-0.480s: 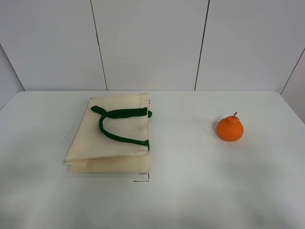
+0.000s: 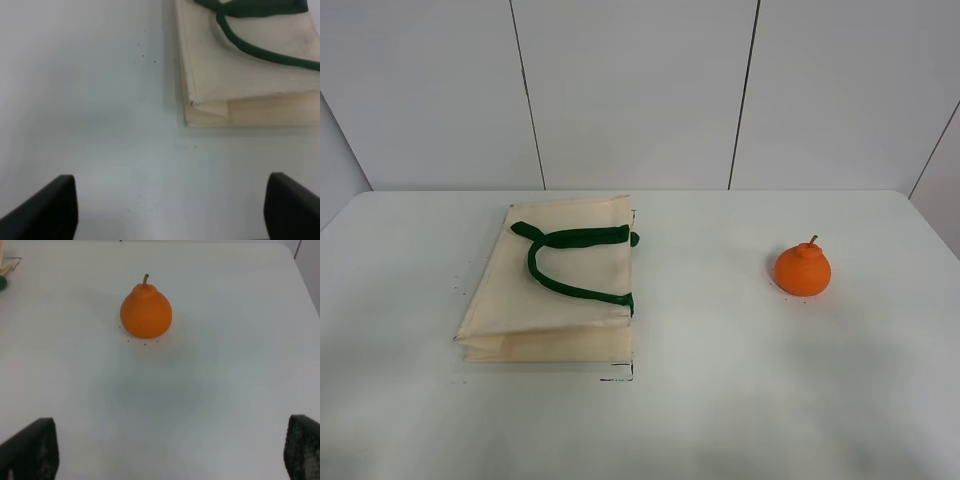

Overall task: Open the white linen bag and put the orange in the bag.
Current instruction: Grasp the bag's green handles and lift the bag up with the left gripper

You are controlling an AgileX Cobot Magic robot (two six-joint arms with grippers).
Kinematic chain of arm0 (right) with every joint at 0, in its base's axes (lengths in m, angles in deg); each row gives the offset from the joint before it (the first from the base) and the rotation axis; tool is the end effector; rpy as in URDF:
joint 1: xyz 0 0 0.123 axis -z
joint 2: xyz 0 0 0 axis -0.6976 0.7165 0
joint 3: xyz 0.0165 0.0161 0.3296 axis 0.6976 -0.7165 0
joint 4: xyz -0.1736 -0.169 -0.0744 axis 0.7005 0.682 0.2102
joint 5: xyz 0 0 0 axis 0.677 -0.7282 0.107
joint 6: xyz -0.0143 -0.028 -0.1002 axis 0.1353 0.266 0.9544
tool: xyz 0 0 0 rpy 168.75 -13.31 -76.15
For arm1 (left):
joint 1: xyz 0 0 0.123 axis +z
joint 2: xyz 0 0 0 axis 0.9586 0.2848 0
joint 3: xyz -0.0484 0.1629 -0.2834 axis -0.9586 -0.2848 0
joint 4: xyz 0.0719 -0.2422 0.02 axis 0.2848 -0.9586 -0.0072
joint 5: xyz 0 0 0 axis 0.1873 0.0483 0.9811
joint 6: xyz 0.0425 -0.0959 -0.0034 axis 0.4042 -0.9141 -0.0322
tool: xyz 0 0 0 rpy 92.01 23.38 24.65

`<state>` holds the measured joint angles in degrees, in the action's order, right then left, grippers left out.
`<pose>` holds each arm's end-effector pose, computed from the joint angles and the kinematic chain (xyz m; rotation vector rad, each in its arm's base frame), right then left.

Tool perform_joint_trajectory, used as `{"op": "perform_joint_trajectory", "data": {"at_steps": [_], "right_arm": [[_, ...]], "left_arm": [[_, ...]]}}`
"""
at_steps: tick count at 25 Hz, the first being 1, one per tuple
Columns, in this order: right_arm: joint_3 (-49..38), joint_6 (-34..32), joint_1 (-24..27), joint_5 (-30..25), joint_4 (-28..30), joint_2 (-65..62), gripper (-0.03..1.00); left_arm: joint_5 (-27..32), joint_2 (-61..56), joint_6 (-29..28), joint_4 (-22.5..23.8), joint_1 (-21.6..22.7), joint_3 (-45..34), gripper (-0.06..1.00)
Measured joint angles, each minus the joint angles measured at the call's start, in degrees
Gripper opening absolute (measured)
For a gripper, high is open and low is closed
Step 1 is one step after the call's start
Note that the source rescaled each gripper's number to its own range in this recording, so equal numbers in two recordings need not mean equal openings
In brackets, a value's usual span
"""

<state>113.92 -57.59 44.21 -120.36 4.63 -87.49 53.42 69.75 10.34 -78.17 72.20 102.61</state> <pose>-0.0350 0.0026 0.2732 -0.0522 2.0112 0.0023 -0.0310 0.0017 0.2882 -0.0148 2.0667 -0.0212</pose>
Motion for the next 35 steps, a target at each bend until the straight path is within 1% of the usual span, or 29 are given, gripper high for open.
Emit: {"op": "perform_joint_trajectory", "data": {"at_steps": [3, 6, 9, 14, 16, 20, 23, 26, 28, 32, 35], "right_arm": [[0.0, 0.0, 0.0, 0.0, 0.0, 0.0, 1.0], [0.0, 0.0, 0.0, 0.0, 0.0, 0.0, 1.0], [0.0, 0.0, 0.0, 0.0, 0.0, 0.0, 1.0], [0.0, 0.0, 0.0, 0.0, 0.0, 0.0, 1.0], [0.0, 0.0, 0.0, 0.0, 0.0, 0.0, 1.0], [0.0, 0.0, 0.0, 0.0, 0.0, 0.0, 1.0], [0.0, 0.0, 0.0, 0.0, 0.0, 0.0, 1.0], [0.0, 0.0, 0.0, 0.0, 0.0, 0.0, 1.0], [0.0, 0.0, 0.0, 0.0, 0.0, 0.0, 1.0], [0.0, 0.0, 0.0, 0.0, 0.0, 0.0, 1.0], [0.0, 0.0, 0.0, 0.0, 0.0, 0.0, 1.0]], "left_arm": [[0.22, 9.2, 0.0, 0.0, 0.0, 5.21, 0.99], [0.15, 21.09, -0.06, 0.0, 0.0, 11.51, 1.0], [-0.25, 34.66, -0.1, 0.0, 0.0, 19.03, 1.0], [-2.6, 58.12, -0.1, 0.0, 0.0, 32.38, 1.0], [-2.99, 68.89, -0.1, 0.0, 0.0, 37.59, 1.0], [-3.37, 85.4, -0.24, 0.0, 0.0, 49.04, 1.0], [-3.37, 96.8, -0.67, -1.19, 0.0, 56.5, 1.0], [-3.47, 105.01, -0.73, -3.24, -0.38, 61.44, 1.0], [-3.52, 108.56, -1.07, -3.66, -1.41, 63.34, 1.0], [-4.83, 113.81, -4.33, -3.91, -5.72, 64.65, 1.0], [-6.95, 116.62, -7.14, -4.11, -9.03, 64.79, 1.0]]}}
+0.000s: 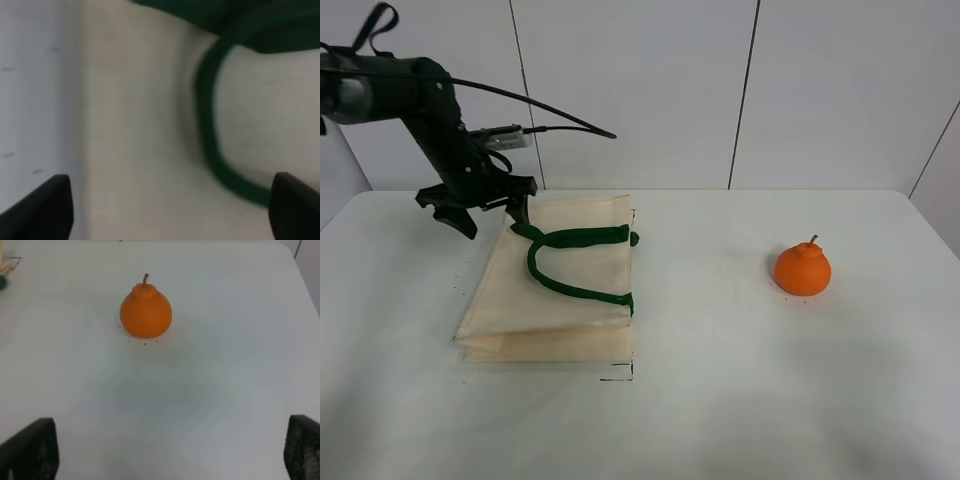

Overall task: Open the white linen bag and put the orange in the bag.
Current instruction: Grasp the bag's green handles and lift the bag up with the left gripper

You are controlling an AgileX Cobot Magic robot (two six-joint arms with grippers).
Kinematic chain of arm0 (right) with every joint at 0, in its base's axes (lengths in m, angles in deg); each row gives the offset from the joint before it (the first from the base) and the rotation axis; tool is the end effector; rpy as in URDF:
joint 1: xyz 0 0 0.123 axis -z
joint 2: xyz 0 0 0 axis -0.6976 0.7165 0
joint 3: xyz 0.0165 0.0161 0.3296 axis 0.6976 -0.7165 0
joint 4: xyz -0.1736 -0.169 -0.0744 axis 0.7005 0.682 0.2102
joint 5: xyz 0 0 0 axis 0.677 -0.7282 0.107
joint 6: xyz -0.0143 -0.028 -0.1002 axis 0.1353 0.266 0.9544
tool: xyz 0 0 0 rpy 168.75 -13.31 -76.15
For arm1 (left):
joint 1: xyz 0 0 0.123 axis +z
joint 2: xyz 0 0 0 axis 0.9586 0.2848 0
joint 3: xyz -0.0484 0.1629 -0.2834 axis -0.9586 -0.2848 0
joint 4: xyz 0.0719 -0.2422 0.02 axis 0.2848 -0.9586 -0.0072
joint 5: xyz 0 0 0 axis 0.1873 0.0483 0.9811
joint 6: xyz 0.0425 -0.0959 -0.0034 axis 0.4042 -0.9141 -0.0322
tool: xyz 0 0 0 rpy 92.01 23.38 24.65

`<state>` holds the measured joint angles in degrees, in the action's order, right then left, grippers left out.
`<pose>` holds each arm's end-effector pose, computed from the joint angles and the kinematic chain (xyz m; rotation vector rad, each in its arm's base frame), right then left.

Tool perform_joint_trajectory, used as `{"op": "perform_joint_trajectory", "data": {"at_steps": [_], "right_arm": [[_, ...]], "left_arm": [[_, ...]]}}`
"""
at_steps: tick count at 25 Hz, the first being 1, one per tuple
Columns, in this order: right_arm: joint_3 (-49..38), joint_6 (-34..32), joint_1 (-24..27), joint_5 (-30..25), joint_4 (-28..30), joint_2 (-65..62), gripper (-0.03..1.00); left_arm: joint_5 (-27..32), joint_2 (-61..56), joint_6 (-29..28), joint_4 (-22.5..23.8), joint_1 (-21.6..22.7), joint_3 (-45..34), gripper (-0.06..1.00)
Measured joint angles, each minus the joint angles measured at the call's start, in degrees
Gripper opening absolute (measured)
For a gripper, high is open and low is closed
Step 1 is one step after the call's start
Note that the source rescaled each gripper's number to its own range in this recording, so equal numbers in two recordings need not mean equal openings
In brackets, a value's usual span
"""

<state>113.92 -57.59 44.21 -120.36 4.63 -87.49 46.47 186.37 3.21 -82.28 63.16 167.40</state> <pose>-0.0350 0.0026 0.2732 -0.0522 2.0112 0.0023 0.4673 -0.0901 0.2222 -0.0125 2.8597 -0.1464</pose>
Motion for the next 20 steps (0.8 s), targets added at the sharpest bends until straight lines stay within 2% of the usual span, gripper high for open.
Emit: {"op": "perform_joint_trajectory", "data": {"at_steps": [6, 20], "right_arm": [[0.0, 0.0, 0.0, 0.0, 0.0, 0.0, 1.0], [0.0, 0.0, 0.0, 0.0, 0.0, 0.0, 1.0]], "left_arm": [[-4.62, 4.2, -3.82, -0.23, -3.91, 0.02, 1.0], [-8.87, 11.73, -5.42, 1.87, -4.11, 0.02, 1.0]]}}
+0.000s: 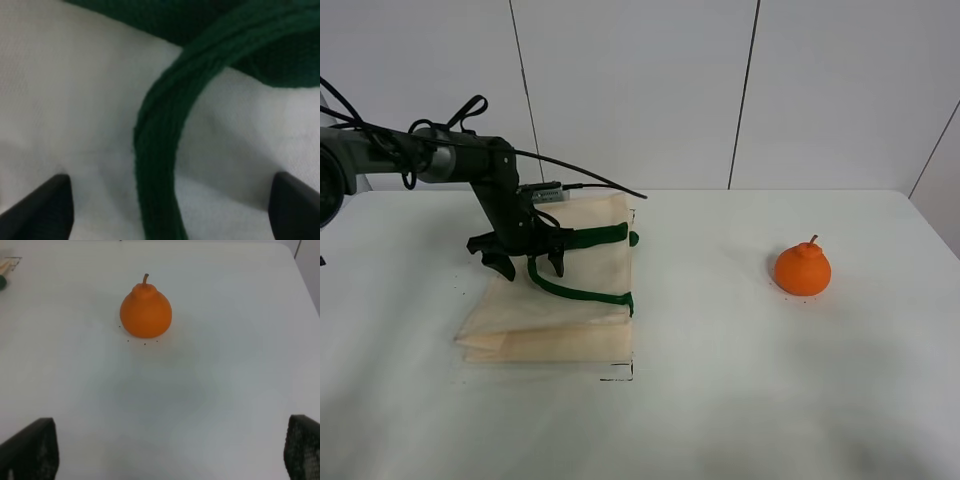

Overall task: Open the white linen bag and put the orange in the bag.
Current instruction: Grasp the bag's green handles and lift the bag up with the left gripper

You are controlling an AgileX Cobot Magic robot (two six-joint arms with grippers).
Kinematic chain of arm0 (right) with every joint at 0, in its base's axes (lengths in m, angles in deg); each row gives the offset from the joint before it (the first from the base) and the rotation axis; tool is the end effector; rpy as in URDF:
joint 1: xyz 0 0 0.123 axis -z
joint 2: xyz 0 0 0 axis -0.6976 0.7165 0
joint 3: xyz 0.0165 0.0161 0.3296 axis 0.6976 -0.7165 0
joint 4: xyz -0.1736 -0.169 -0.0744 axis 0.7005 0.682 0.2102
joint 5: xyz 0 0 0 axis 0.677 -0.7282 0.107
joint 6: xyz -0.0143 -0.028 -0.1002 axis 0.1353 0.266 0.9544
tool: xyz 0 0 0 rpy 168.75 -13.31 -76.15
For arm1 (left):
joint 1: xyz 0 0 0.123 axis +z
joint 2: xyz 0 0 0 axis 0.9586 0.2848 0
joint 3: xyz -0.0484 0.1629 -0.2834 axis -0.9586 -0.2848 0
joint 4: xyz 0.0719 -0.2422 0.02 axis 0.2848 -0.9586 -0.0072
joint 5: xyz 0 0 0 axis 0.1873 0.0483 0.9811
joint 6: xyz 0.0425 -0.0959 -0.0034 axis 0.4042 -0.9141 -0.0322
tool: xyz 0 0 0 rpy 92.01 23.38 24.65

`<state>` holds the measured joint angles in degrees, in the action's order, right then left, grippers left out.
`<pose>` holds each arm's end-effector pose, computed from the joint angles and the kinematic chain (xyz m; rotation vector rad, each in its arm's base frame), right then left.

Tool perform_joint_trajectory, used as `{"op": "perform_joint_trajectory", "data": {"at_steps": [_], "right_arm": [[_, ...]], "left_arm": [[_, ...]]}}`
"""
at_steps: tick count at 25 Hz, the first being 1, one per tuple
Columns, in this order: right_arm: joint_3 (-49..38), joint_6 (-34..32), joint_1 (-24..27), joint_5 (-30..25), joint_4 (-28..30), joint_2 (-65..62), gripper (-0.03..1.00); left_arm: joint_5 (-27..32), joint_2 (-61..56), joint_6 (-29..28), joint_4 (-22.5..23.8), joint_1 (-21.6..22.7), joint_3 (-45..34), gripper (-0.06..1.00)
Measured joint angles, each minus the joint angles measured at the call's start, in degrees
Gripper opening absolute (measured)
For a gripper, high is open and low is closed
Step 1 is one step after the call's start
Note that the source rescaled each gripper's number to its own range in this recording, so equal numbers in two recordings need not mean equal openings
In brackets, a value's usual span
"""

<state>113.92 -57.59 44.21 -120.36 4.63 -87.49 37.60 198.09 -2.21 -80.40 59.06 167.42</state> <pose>-0.0350 0.0026 0.2732 -0.0522 2.0112 0.0023 0.4859 -0.1268 0.1261 -0.0297 2.9100 -0.1188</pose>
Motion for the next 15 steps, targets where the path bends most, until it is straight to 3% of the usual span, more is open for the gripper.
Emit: {"op": "perform_joint_trajectory", "data": {"at_steps": [3, 5, 7, 9, 11, 15], "right_arm": [[0.0, 0.0, 0.0, 0.0, 0.0, 0.0, 1.0], [0.0, 0.0, 0.0, 0.0, 0.0, 0.0, 1.0], [0.0, 0.0, 0.0, 0.0, 0.05, 0.0, 1.0], [0.0, 0.0, 0.0, 0.0, 0.0, 0.0, 1.0], [0.0, 0.0, 0.0, 0.0, 0.04, 0.0, 1.0], [0.0, 0.0, 0.0, 0.0, 0.04, 0.0, 1.0]], "left_arm": [[0.0, 0.04, -0.18, 0.62, 0.0, 0.0, 0.95], [0.06, 0.12, -0.29, 1.11, 0.0, 0.0, 0.81], [0.12, 0.22, -0.41, 1.55, 0.0, 0.04, 0.58], [0.18, 0.22, -0.61, 1.55, 0.0, 0.04, 0.24], [0.19, 0.22, -1.35, 1.55, 0.0, 0.12, 0.03], [4.43, 0.22, -3.2, 1.55, 0.0, 3.14, 0.0]]}}
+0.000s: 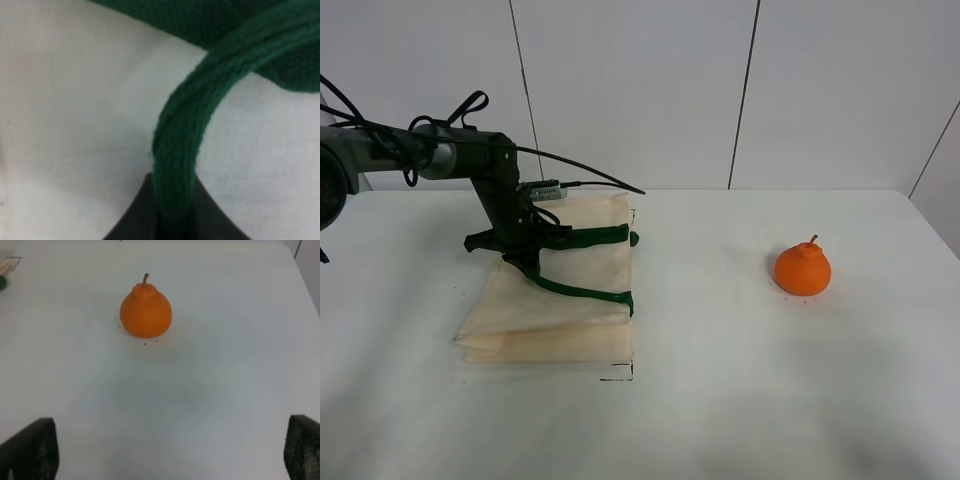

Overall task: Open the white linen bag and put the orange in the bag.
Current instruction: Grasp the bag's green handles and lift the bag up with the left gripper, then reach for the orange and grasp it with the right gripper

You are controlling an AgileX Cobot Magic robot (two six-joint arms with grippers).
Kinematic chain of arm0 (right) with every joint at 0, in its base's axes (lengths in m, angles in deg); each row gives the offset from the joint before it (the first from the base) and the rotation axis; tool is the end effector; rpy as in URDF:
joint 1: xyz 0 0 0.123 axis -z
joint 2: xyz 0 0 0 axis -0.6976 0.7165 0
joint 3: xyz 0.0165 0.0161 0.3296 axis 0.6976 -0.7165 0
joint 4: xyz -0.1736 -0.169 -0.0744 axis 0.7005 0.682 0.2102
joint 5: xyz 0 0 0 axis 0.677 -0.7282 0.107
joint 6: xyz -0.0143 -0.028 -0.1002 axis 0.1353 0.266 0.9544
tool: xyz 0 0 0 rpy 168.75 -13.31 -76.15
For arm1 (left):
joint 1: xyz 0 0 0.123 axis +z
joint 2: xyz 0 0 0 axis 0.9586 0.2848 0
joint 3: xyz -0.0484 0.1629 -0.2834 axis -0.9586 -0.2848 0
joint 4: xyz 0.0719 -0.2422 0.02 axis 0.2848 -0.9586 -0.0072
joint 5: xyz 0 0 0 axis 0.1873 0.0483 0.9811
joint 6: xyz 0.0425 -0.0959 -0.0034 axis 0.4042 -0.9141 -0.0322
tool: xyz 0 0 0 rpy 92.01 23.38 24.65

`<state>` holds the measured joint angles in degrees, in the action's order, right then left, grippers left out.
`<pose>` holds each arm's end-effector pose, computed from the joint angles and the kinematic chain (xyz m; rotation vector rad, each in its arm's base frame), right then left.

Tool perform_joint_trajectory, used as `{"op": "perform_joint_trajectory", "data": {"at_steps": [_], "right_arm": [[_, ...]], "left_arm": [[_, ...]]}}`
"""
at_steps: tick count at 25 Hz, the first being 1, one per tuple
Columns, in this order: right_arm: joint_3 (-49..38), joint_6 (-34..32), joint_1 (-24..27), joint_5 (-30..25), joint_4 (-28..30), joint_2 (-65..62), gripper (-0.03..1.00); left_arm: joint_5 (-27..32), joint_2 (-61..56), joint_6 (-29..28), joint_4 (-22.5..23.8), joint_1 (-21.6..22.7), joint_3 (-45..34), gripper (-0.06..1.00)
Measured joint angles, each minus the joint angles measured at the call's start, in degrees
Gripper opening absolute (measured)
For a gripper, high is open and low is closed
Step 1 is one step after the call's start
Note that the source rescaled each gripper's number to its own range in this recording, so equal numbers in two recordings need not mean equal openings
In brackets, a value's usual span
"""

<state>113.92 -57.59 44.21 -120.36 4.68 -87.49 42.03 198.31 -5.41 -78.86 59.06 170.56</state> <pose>-0.0350 0.0025 0.2732 -0.0521 2.0112 0.0013 0.4898 -0.1258 0.1362 -0.0873 2.9317 -0.0882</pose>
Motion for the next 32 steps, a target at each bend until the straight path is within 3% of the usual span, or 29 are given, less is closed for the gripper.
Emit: {"op": "perform_joint_trajectory", "data": {"at_steps": [9, 13, 20, 24, 32], "right_arm": [[0.0, 0.0, 0.0, 0.0, -0.04, 0.0, 1.0], [0.0, 0.0, 0.0, 0.0, -0.04, 0.0, 1.0], [0.33, 0.0, 0.0, 0.05, -0.06, 1.57, 1.0], [3.9, 0.0, 0.0, 1.26, -0.54, 13.15, 1.0], [19.77, 0.0, 0.0, 9.29, -2.62, 50.63, 1.0]], "left_arm": [[17.89, -7.71, 1.34, -0.9, 0.0, 18.79, 0.0], [18.63, -12.5, 3.6, -2.68, 0.0, 24.47, 0.0], [18.77, -21.29, 4.04, -4.49, 0.0, 24.95, 0.0], [18.77, -25.16, 4.11, -4.77, 0.0, 24.95, 0.0], [18.77, -26.96, 4.56, -4.94, 0.0, 22.21, 0.0]]}}
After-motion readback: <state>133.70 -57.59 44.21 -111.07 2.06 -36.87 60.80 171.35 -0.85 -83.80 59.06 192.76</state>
